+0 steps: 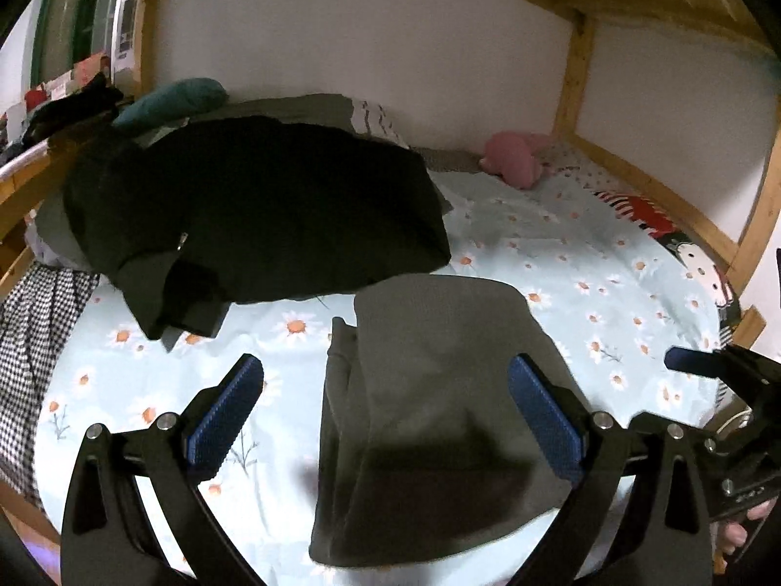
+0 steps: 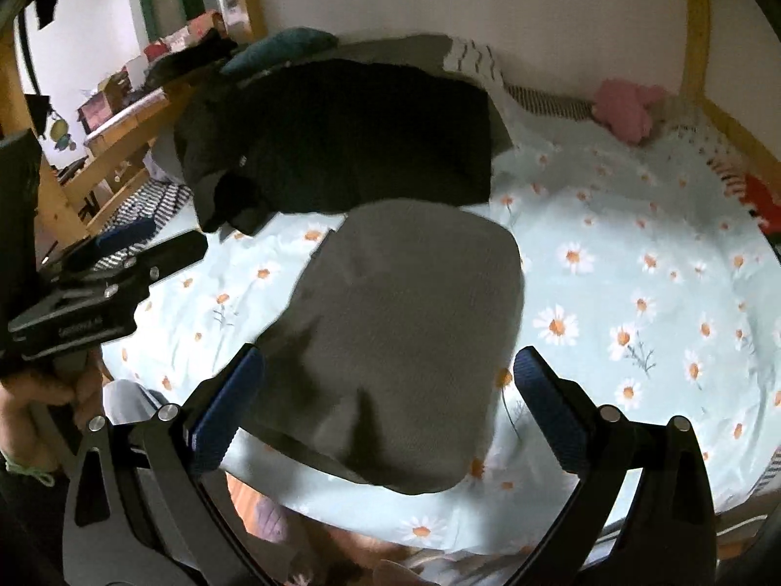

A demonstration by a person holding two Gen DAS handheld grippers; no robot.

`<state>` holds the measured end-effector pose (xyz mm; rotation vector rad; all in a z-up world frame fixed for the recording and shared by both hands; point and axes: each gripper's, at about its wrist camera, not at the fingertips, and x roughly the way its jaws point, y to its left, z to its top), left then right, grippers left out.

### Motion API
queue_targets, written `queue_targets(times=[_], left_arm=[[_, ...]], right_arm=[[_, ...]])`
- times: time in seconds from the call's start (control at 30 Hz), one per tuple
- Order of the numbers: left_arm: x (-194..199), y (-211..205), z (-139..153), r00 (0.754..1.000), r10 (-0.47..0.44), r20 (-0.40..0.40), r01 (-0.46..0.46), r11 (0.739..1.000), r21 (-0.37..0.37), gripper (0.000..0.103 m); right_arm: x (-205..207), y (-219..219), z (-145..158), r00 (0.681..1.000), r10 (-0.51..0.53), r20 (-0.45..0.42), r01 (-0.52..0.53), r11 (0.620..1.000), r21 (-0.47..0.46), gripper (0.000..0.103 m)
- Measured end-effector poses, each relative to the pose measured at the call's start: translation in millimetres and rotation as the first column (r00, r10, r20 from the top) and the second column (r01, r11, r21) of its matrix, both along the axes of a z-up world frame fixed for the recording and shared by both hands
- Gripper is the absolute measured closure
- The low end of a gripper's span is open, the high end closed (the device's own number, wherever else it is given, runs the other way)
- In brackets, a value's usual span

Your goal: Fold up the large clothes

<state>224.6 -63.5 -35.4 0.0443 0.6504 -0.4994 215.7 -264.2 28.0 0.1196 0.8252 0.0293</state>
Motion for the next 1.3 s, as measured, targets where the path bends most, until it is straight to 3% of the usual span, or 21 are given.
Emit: queue_targets(times=[0.17,0.37,0.5,0.6,0.63,0.77,0.83,0.93,0.97,1.03,1.3], left_arm=[[-10.9,5.7,-7.8,0.998,-0.027,-0.051,0.025,0.999,-0.034,0.005],[-14.3,-3.0,-39.5,0.992,-0.041,-0.121,0.043,0.999,0.012,0.005],[-0.4,-8.1,-72.6,0.98,-0.048,-0.194,0.057,0.997,0.042,0.005],[12.5,-9.3,-102.4,0.965,-0.039,-0.26,0.059,0.996,0.067,0.005],[16.7,-9.7,-115.6,0.955,-0.037,-0.293,0.062,0.995,0.078,0.005],[23.4,-11.5,-147.8,0.923,-0.03,-0.385,0.082,0.99,0.118,0.005],[24.7,-8.8,-156.2,0.912,-0.034,-0.409,0.08,0.992,0.095,0.005],[25.9,-6.1,-163.2,0.905,-0.038,-0.423,0.079,0.994,0.08,0.004],[26.2,-5.3,-165.0,0.903,-0.042,-0.428,0.079,0.994,0.069,0.004],[25.3,-3.9,-166.8,0.896,-0.049,-0.442,0.079,0.996,0.049,0.004],[24.7,-6.0,-176.4,0.89,-0.064,-0.451,0.087,0.996,0.03,0.004]], right_arm=[[-19.2,0.1,13.5,1.0,0.017,0.023,-0.018,1.0,0.013,0.003],[-15.2,-17.5,-3.4,1.0,0.023,0.004,-0.023,0.999,0.028,0.003],[4.9,-45.0,-35.2,0.999,0.047,-0.019,-0.044,0.989,0.138,0.003],[27.2,-78.4,-75.7,0.995,0.055,-0.077,-0.03,0.956,0.291,0.003],[35.5,-94.4,-95.0,0.993,0.06,-0.103,-0.017,0.926,0.376,0.003],[54.2,-127.7,-142.5,0.986,0.08,-0.149,0.02,0.818,0.574,0.003],[65.4,-136.4,-169.1,0.976,0.149,-0.159,0.01,0.701,0.713,0.002],[80.5,-133.8,-200.9,0.957,0.242,-0.159,0.005,0.536,0.844,0.002],[81.9,-133.0,-204.6,0.956,0.25,-0.155,0.005,0.514,0.858,0.002],[82.8,-130.8,-208.2,0.952,0.264,-0.156,0.008,0.487,0.874,0.002],[91.9,-112.4,-209.1,0.931,0.318,-0.179,-0.004,0.499,0.867,0.002]])
